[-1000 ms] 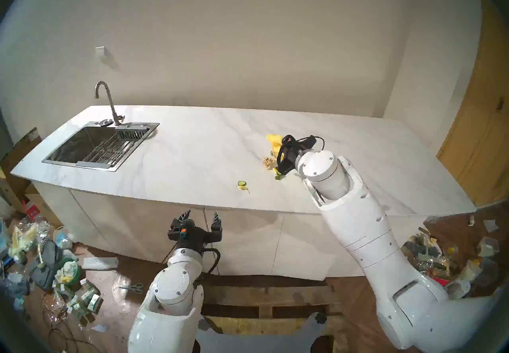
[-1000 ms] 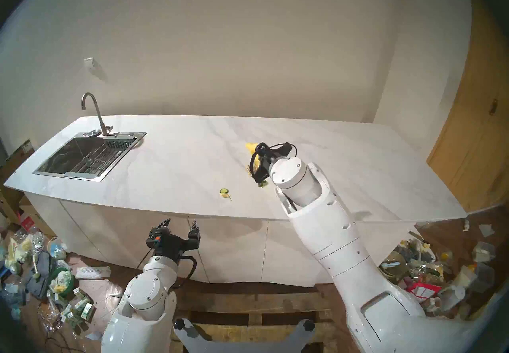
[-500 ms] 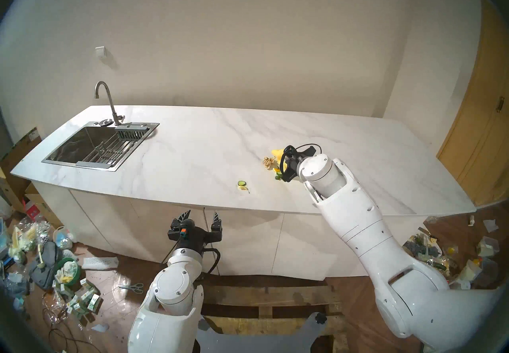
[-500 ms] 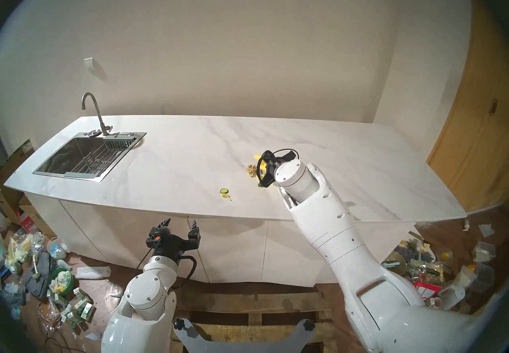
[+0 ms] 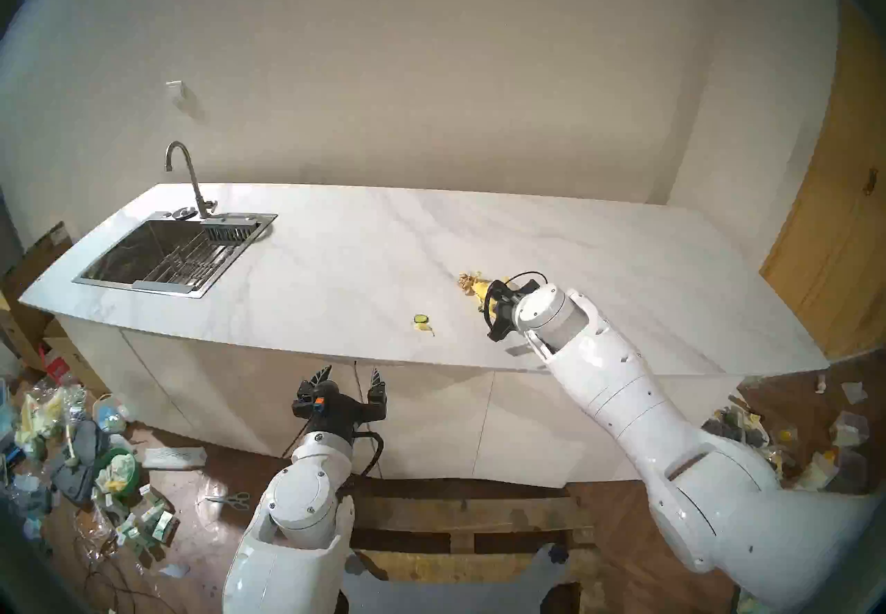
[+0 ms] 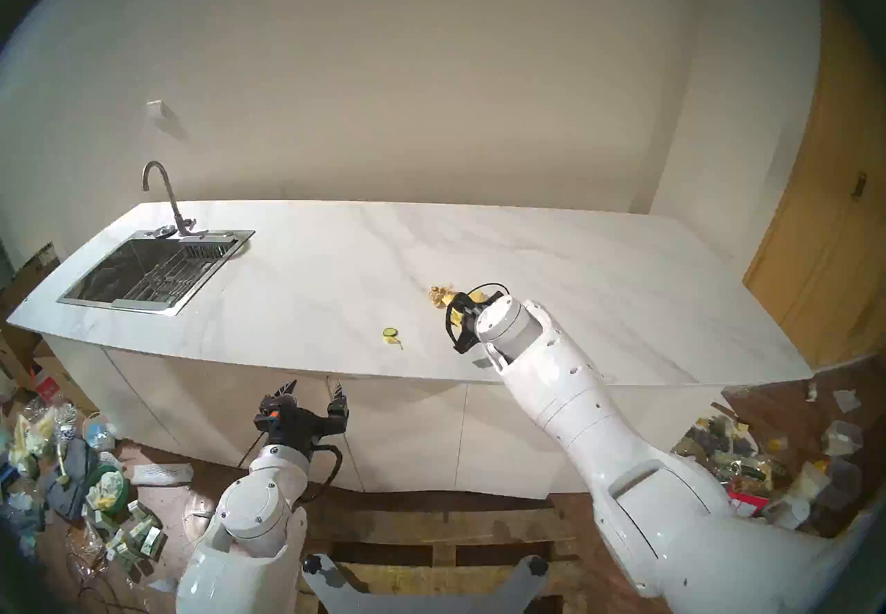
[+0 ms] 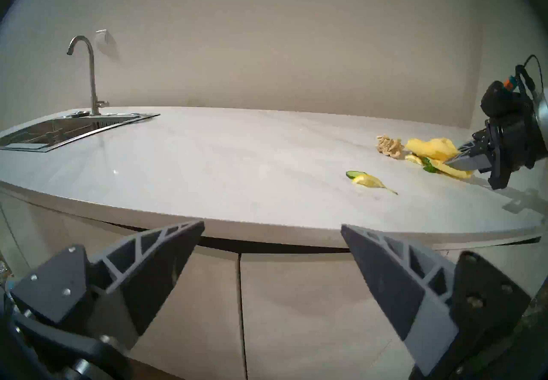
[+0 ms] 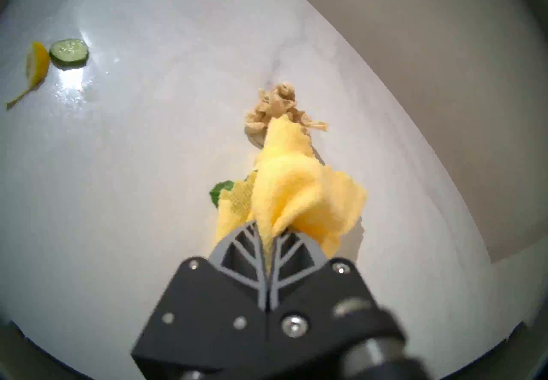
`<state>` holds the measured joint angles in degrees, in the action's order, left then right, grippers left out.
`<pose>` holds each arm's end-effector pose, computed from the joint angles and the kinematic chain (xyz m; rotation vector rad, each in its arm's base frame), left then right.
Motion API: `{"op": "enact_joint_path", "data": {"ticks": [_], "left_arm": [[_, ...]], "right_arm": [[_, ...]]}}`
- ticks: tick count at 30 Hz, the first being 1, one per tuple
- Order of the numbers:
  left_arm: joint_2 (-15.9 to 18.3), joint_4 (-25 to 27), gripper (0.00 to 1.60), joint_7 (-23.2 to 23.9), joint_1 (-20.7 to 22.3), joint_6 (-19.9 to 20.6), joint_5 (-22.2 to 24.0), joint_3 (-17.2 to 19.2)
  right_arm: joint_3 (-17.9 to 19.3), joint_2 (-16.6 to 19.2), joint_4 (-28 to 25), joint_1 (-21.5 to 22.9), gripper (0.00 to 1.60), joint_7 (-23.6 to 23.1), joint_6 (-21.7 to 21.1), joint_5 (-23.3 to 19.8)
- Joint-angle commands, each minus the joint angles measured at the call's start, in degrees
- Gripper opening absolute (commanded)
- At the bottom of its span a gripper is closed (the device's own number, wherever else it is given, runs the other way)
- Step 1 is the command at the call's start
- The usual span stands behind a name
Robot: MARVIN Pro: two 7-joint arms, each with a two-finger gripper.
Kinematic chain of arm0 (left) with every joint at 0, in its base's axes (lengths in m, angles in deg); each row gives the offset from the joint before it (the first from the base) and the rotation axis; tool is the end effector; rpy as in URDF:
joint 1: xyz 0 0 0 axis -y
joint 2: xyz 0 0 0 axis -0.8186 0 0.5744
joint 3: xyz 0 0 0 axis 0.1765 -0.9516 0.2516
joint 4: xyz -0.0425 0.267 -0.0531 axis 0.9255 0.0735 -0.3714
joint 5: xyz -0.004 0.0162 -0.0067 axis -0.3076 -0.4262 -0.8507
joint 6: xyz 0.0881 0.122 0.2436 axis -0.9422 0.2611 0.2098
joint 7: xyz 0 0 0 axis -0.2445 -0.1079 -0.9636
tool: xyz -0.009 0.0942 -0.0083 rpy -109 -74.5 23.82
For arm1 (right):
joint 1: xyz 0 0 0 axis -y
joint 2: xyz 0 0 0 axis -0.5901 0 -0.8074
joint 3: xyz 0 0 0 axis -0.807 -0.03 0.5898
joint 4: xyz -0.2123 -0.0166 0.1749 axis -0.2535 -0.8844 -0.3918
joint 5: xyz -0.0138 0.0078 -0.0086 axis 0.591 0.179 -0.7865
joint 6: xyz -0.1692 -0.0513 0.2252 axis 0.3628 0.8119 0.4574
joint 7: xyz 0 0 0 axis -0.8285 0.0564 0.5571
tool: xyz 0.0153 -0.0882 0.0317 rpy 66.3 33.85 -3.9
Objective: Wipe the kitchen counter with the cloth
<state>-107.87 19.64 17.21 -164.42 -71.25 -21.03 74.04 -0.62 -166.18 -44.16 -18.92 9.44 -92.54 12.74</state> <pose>0.3007 -0.0111 -0.3326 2.3403 0.0172 2.0808 0.5171 0.0589 -0.2783 2.2780 1.2798 1.3694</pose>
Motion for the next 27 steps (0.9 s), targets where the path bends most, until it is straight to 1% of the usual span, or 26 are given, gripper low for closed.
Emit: {"op": "enact_joint_path", "data": {"ticks": [1, 7, 13, 15, 22, 27], "left_arm": [[0.0, 1.4, 1.6, 0.2, 0.3, -0.3, 0.1, -0.2], [0.0, 1.3, 1.6, 0.2, 0.4, -0.3, 0.1, -0.2], [0.0, 1.4, 1.6, 0.2, 0.3, -0.3, 0.1, -0.2], [0.0, 1.5, 1.6, 0.2, 0.3, -0.3, 0.1, -0.2], [0.0, 1.5, 1.6, 0.3, 0.3, -0.3, 0.1, -0.2], [0.0, 1.5, 1.6, 0.2, 0.3, -0.3, 0.1, -0.2]], "right_arm": [[-1.8, -2.2, -4.1, -0.4, 0.0, -3.6, 2.4, -1.7], [-4.7, -2.8, -7.6, -1.2, 0.0, -7.4, 3.2, -2.3], [-6.0, -2.7, -11.1, -2.3, 0.0, -9.4, 3.2, -3.0], [-6.3, -2.5, -12.1, -2.7, 0.0, -9.4, 2.9, -2.8], [-5.9, -2.4, -14.3, -3.3, 0.0, -6.7, 1.1, -1.7], [-3.8, -2.9, -14.0, -3.3, 0.0, -1.7, 0.2, -0.7]]}}
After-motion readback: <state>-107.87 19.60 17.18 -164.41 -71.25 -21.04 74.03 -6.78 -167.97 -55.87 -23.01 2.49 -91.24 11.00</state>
